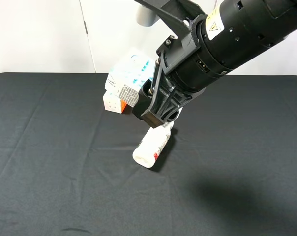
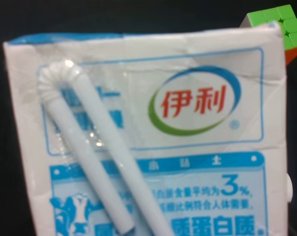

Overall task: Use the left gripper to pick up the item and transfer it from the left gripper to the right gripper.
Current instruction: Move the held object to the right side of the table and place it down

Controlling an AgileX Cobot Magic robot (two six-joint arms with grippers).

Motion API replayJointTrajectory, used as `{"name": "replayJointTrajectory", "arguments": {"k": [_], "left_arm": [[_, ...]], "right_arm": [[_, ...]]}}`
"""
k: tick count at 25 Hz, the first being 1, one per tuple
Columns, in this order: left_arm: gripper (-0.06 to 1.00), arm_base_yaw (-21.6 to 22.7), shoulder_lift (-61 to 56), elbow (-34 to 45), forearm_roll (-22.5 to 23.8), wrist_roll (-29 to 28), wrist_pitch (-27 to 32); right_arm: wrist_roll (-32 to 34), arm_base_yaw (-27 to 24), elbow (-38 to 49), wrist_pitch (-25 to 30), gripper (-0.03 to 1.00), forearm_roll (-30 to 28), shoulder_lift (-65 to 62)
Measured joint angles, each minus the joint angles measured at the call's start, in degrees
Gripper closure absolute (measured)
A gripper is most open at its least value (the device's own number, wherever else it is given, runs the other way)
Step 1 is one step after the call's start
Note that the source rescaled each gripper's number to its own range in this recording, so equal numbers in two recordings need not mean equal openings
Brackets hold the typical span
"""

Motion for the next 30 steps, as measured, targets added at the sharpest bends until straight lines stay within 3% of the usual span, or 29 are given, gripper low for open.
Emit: {"name": "replayJointTrajectory", "arguments": {"k": [5, 13, 18, 30], "left_arm": [[-0.05, 0.0, -2.62, 3.81, 0.04, 0.0, 0.0], [-0.05, 0.0, -2.62, 4.51, 0.24, 0.0, -1.32], [-0.05, 0.0, -2.62, 6.52, 0.18, 0.0, -5.92], [-0.05, 0.0, -2.62, 6.79, 0.12, 0.0, -6.8]], "right_arm": [[0.92, 0.0, 0.0, 0.0, 0.96, 0.18, 0.0], [1.87, 0.0, 0.0, 0.0, 0.96, 0.38, 0.0], [2.69, 0.0, 0.0, 0.0, 0.96, 0.43, 0.0], [3.24, 0.0, 0.0, 0.79, 0.96, 0.59, 0.0]]}}
